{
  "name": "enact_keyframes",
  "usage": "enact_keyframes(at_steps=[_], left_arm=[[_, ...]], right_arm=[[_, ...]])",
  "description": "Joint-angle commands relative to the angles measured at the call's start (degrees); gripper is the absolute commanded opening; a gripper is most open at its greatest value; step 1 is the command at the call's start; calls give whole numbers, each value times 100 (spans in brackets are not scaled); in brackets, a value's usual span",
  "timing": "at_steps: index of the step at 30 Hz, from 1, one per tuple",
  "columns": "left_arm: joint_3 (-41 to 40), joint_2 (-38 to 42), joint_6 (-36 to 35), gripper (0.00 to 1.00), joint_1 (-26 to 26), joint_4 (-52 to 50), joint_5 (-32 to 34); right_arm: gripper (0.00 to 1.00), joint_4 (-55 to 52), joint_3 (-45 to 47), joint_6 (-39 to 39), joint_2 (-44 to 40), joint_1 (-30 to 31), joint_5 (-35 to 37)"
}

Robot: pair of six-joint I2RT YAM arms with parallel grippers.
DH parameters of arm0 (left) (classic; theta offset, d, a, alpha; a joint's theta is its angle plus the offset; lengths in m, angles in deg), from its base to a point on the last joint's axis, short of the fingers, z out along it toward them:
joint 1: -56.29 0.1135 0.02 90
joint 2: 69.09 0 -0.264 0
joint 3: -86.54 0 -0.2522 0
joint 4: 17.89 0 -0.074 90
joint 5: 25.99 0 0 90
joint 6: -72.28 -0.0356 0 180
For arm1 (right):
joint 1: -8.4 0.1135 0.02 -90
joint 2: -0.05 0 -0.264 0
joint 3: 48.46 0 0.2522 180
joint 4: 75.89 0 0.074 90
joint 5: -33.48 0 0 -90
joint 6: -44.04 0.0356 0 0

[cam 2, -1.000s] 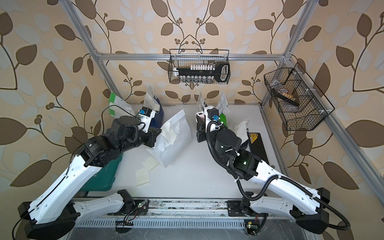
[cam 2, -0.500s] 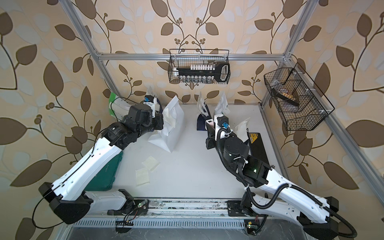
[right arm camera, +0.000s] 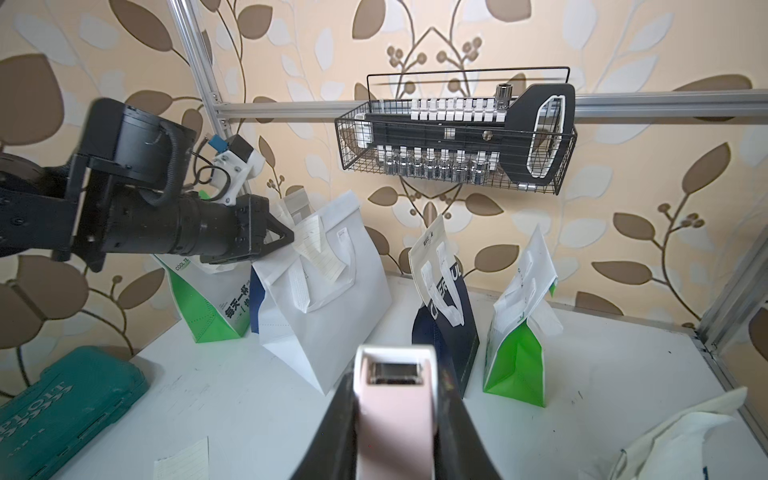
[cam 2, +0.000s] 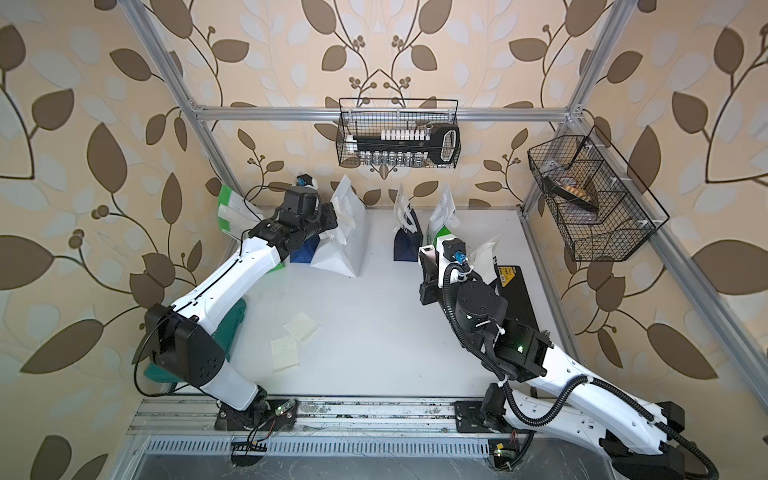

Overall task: Staple the receipts to the bags
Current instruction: Place the takeout bag at the center of the board.

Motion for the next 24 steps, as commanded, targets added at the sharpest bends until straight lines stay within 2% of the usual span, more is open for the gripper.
enact_keyframes(at_steps=[1,11,12,13,15,17,18,20,22,24], left_arm=[[375,-148,188,0,48,453,-205],[543,-721,176,0,128,560,-80],[605,-746,205,7,128,446,-54],[621,-747,201,29,129,409,-60],[562,-704,184,57,136,418,-37],[551,-672,210,71,153,389,-102],[559,-655,226,81,154,365,-157],[577,-581,265,89,155,315,-218],[579,-414,317,98,155,324,-291],[599,-166,318,99,155,375,-416]], right_arm=[[0,15,130,10,-88,-21,97],[0,-385,127,295,-12,-22,-72],[0,-569,73,418,12,-25,-90],[0,-743,38,528,27,-27,-161],[0,-1053,-9,803,92,-33,-324],[0,-1351,-11,1086,203,-35,-510],[0,-1487,10,1220,276,-75,-618],[0,-1759,29,1476,453,-252,-981],[0,-2010,102,1695,720,-689,-1642],[0,-2131,180,1852,991,-1160,-2351]])
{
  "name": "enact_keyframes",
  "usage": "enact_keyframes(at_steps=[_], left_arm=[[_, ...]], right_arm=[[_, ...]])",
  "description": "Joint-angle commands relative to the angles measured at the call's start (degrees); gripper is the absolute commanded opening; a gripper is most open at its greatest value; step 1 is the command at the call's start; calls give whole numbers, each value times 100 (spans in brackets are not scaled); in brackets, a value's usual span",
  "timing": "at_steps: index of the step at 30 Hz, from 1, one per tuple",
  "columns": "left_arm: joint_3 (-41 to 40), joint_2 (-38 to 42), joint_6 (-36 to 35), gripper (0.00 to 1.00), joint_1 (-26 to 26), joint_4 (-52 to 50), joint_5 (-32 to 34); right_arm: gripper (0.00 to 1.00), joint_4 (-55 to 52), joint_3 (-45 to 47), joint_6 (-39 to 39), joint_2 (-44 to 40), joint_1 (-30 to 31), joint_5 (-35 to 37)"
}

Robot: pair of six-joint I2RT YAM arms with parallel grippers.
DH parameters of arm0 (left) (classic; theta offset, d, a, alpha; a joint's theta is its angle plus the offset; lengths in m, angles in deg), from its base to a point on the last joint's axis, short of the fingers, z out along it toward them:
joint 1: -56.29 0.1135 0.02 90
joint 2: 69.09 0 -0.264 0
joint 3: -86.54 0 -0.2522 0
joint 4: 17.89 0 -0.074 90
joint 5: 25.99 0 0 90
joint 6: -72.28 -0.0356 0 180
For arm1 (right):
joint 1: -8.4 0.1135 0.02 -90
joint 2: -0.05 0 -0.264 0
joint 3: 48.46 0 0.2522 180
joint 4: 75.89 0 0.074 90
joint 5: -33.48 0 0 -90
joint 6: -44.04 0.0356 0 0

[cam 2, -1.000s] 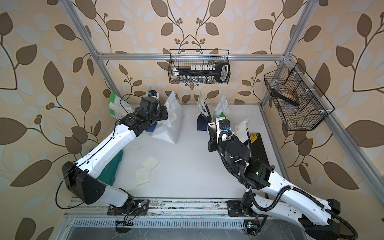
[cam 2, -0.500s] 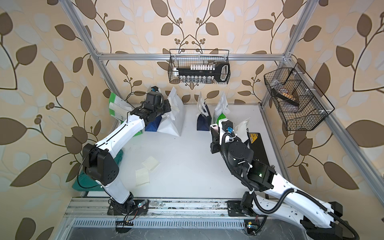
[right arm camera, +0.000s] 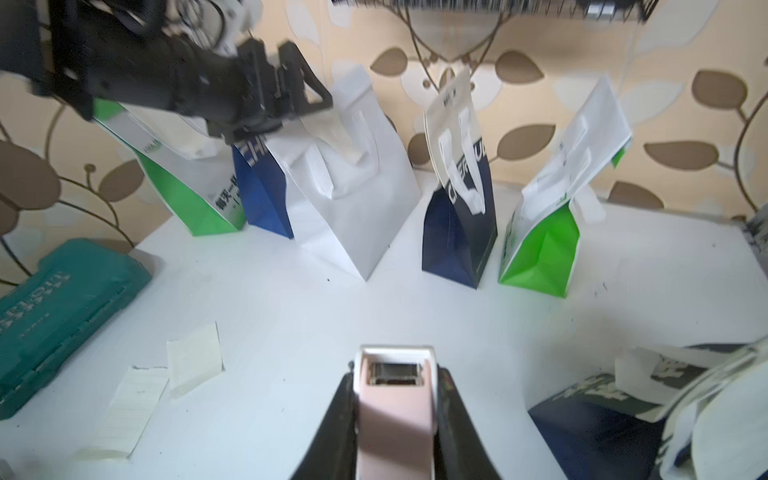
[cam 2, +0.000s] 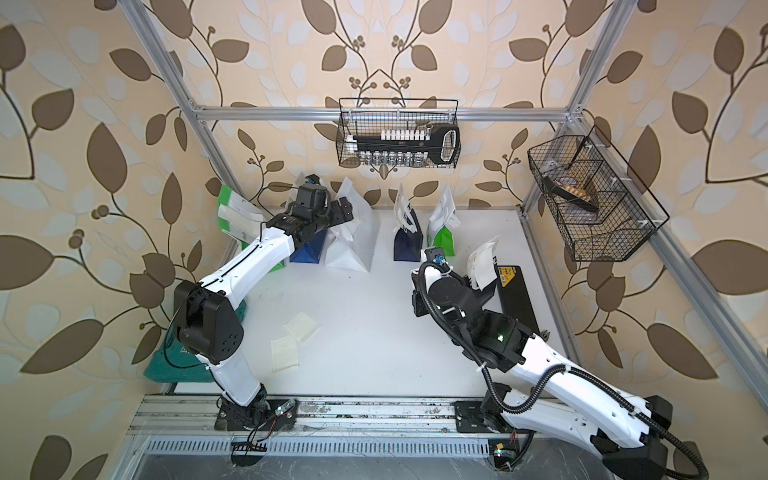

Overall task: Staple the receipts to the bags
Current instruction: Place the takeout bag at the center of the board, then place the stapler at the center of the board.

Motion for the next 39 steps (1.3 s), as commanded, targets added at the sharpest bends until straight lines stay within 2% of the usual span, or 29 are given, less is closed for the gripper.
enact_keyframes(at_steps=[1,5,7,10,15,18,24,30,39], left_arm=[[264,729,42,99,56,103,-274],[274,1383,106,99,56,-26,-608],[-102,1993,205,99,56,116,-783],[-904,2856,343,99,56,401,-1001],[-1884,3675,472,99,56,380,-1455],[-2234,3998,438,99,56,297,-1500],[-2281,4212,339,99,56,-79,-1604],[-2430,4277,288,99,56,-161,-1604],[-2027,4072,43,99,56,-533,-1748]], right_arm=[[0,-538,90,513,395,-616,-1313],[0,-729,171,538,1061,-1445,-2117],[0,-764,241,478,1440,-1809,-2504],[0,-850,347,381,1953,-2125,-2726],[0,-1023,302,177,2833,-2308,-2626],[0,-1130,222,96,3196,-2320,-2403],[1,-1320,64,-27,3593,-2390,-2067],[37,-1283,65,25,3660,-2395,-2050],[53,-1177,46,44,3502,-2382,-2072]])
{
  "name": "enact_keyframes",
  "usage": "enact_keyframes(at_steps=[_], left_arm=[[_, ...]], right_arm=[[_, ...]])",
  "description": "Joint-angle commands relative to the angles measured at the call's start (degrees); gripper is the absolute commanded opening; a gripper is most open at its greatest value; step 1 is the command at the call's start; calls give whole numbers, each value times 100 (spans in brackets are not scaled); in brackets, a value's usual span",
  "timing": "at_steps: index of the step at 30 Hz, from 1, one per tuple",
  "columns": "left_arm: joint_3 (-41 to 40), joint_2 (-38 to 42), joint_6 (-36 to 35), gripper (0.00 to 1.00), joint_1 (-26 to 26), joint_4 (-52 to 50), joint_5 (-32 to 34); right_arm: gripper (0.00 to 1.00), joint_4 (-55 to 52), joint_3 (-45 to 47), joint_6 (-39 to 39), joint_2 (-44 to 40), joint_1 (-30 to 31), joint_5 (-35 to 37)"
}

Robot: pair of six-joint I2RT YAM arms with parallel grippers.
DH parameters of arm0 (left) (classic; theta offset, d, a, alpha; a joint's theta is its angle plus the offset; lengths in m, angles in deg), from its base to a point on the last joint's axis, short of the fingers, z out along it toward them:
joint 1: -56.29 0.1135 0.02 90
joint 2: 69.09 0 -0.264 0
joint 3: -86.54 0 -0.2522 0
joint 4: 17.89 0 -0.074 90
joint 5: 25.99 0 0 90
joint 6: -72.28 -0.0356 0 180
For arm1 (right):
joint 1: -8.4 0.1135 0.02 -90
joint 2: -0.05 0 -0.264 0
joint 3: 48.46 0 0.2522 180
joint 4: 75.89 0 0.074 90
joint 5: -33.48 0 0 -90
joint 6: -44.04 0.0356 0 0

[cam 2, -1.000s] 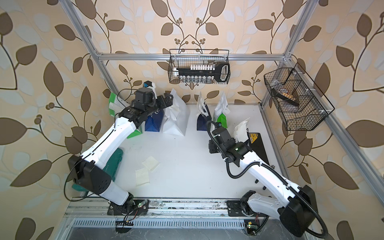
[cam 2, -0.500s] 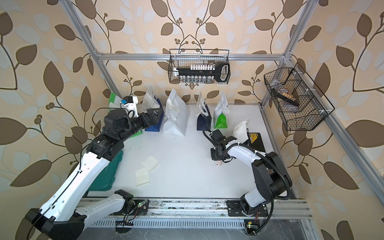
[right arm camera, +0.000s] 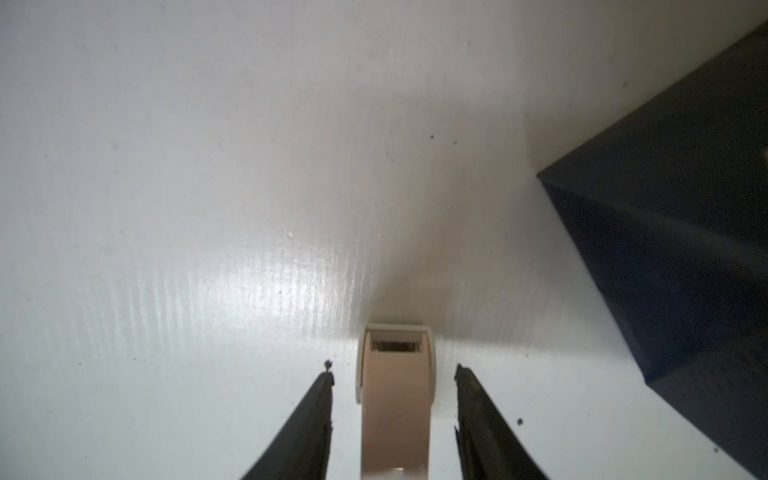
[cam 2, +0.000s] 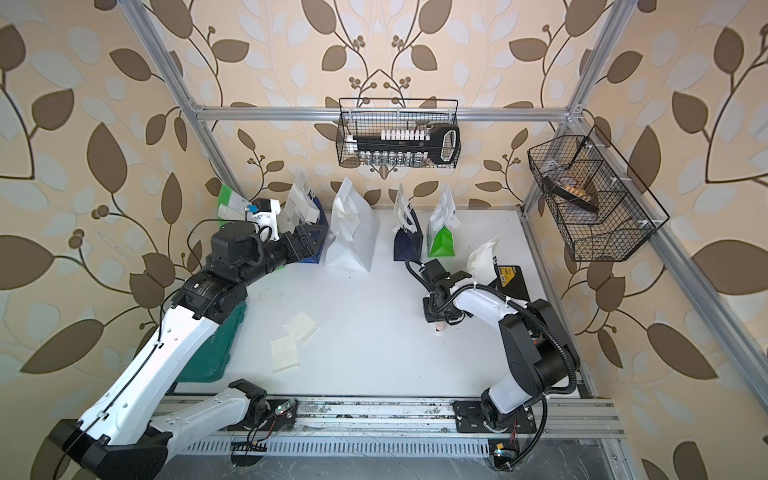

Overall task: Staple the receipts to the bags
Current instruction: Place the stapler at the center of the board, then pick up the receipt from the center of the board.

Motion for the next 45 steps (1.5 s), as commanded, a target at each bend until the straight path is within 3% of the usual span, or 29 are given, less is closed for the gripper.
enact_keyframes(at_steps=[1,5,8,10,13,17,22,27,36,45], left_arm=[[371,11,-315,99,56,-161,-147],[448,159,-486,99,56,-180,-102],[623,-180,-565,99,56,-106,-569],[904,-577,-638,92,48,-211,-838],[1087,-661,-717,87,48,-359,-636],[900,-73,-755,94,56,-480,-178],[766,812,-851,99,54,-1032,185],[775,1454,-899,99,56,-1526,481],[959,2210,-1052,99,56,-1991,623],[916,2260,-1119,99,50,-2038,420]], right_arm=[[55,7,-193,5,-230,9,38],[61,-96,-442,-66,-657,252,186],[64,-115,-662,-77,-1116,486,366],[65,46,-660,-13,-1517,532,294],[66,521,-575,-108,-1875,843,-61],[67,1305,-534,-169,-1690,1811,-302],[68,2156,-1162,-295,-472,3048,-434],[67,2467,-2215,-386,1131,3712,-445],[62,2235,-4409,-335,3583,3747,-345],[60,1926,-5400,-401,4588,3624,-149]])
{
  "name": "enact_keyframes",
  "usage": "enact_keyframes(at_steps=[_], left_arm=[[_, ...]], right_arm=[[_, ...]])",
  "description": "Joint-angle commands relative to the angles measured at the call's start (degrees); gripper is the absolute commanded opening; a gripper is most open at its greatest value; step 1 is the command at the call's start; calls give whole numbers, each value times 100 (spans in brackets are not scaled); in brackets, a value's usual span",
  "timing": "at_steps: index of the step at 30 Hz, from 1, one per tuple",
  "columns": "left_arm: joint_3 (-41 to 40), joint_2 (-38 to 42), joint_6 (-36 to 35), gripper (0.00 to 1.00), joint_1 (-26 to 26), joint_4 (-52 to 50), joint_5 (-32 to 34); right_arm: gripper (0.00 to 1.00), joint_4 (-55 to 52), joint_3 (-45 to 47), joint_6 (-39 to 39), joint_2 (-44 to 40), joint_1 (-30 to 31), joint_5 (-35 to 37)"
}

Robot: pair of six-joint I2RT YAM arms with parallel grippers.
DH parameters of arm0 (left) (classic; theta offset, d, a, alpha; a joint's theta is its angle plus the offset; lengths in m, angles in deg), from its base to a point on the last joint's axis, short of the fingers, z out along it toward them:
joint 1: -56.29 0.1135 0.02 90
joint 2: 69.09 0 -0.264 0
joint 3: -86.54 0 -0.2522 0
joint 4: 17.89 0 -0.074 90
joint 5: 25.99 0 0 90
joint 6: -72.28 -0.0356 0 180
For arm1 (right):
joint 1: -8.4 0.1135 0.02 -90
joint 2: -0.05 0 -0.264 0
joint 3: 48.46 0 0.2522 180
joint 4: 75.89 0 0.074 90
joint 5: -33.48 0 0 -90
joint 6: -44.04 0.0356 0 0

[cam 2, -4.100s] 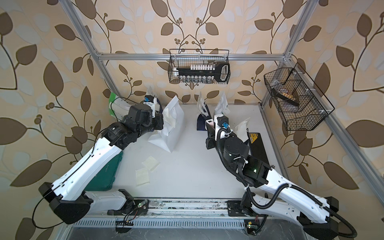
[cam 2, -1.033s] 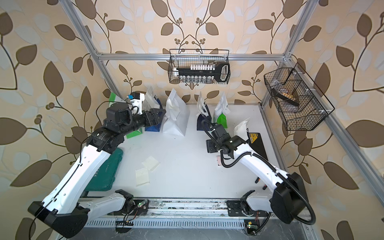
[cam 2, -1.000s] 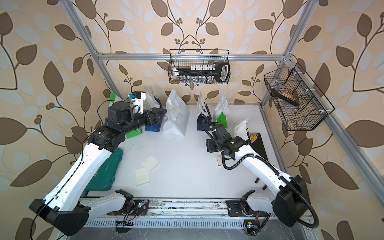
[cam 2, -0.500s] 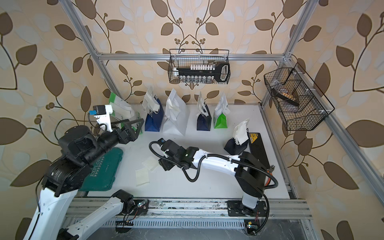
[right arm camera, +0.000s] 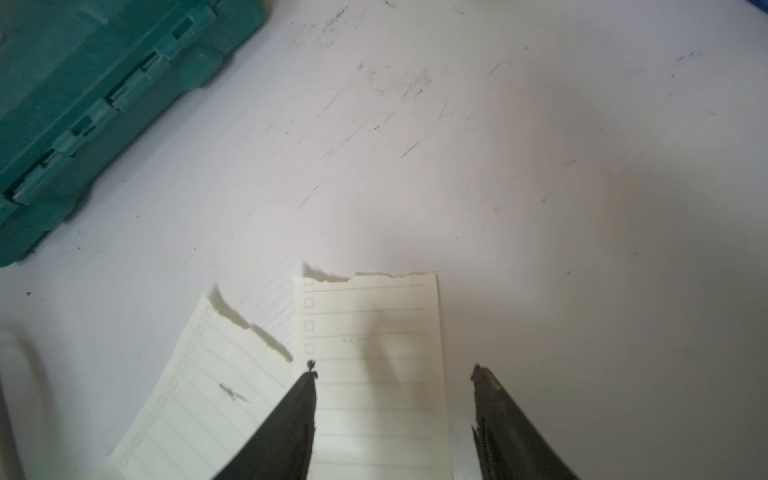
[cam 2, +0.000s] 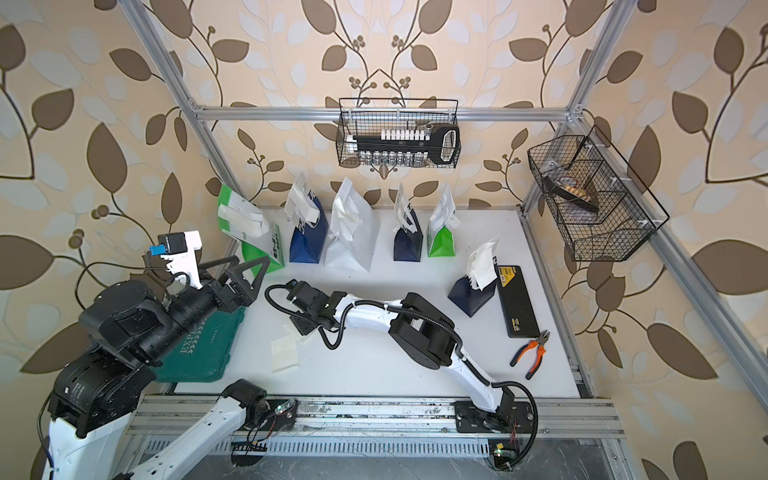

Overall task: Staple the receipts to the bags
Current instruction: Pick up the receipt from the center of the board.

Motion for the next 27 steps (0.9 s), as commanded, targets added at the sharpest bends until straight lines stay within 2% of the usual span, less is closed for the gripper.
enact_keyframes(at_steps=[1,12,14,18,22,24,27], left_arm=[[86,11,-175,99,55,42,-76],[51,37,-212,99,51,72,-49],[78,19,-208,99,51,42,-9],[80,36,-214,99,55,63,-19],[90,36,-222,99,48,66,-12],[97,41,-220,99,54,56,-16],[95,47,-230,99,53,49,20]], right_arm=[[60,-291,-410,-120,293,-31,143],[56,-1386,-1462,-439,1124,109,324],[51,-1723,-1637,-451,1313,140,370],[41,-1753,-1332,-413,1301,141,299],[24,-2023,-1352,-483,1405,157,506],[21,-2134,-1375,-530,1459,170,569],[11,-2144,-1284,-556,1472,189,602]])
